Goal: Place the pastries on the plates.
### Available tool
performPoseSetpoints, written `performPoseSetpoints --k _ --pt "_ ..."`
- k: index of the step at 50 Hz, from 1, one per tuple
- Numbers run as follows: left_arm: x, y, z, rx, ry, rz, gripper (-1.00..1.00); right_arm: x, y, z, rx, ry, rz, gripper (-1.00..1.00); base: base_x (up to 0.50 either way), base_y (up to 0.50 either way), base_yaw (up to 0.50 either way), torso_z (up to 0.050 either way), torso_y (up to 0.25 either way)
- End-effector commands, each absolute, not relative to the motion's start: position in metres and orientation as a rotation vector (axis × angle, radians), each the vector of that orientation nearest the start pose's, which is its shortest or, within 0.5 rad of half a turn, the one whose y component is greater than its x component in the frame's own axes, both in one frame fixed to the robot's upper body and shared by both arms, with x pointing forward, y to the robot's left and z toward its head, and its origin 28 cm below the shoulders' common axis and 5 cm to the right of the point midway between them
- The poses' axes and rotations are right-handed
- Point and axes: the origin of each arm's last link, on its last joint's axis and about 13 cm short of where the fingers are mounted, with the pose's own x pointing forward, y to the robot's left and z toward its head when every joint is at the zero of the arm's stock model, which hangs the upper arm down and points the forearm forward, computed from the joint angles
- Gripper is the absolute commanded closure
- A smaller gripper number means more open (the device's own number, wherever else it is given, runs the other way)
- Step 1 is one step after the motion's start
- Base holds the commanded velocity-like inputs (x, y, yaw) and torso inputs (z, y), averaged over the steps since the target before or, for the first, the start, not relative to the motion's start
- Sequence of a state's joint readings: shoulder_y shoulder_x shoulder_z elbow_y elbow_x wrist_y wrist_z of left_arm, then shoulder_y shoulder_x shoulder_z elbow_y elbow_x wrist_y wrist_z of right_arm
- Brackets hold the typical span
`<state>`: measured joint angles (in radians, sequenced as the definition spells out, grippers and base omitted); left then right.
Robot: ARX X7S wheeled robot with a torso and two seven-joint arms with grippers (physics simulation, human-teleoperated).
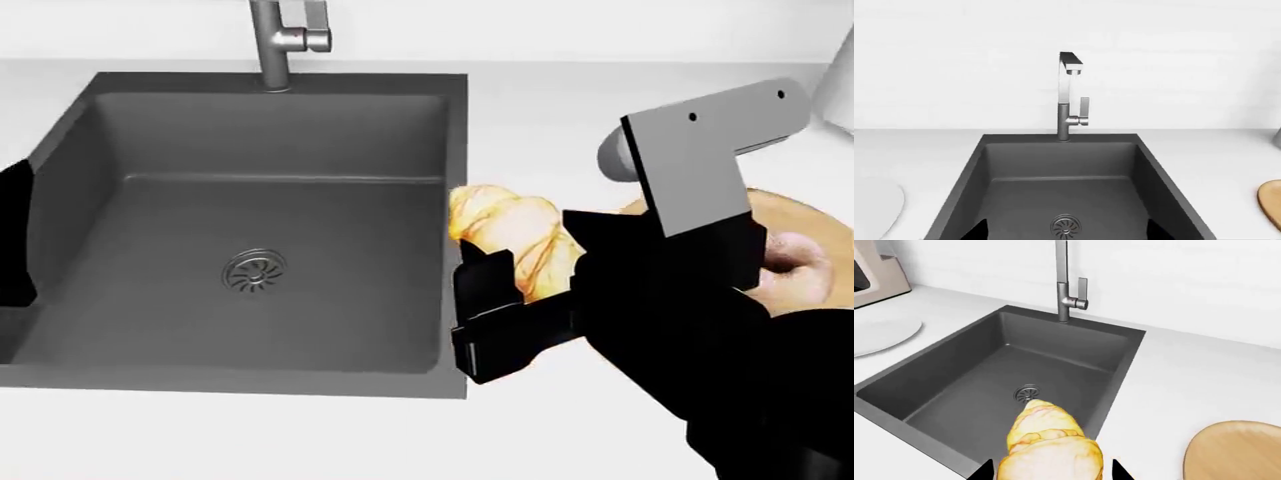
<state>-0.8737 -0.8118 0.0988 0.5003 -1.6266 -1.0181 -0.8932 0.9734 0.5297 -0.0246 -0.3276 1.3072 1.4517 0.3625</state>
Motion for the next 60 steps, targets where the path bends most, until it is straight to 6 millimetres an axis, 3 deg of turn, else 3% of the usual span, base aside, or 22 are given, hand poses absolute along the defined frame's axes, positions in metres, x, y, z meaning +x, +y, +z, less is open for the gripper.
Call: performPoseSetpoints --k 1,43,60 --pt "0.221 0.267 0.276 -0.038 0.062 -0.105 -1.0 0.258 -0.149 0.264 -0.018 0.243 0.475 1.0 0.0 0.5 0.0 0.0 0.0" --pt "0.223 0.266 0.281 -0.023 0.066 -0.112 -1.0 0.26 -0.152 0.255 0.024 0.246 0.476 1.0 0.02 0.5 0.0 0.0 0.0" --pt "0.223 0.269 0.283 -0.033 0.053 -0.104 -1.0 0.26 -0.152 0.255 0.002 0.235 0.488 1.0 0.26 0.5 0.0 0.0 0.0"
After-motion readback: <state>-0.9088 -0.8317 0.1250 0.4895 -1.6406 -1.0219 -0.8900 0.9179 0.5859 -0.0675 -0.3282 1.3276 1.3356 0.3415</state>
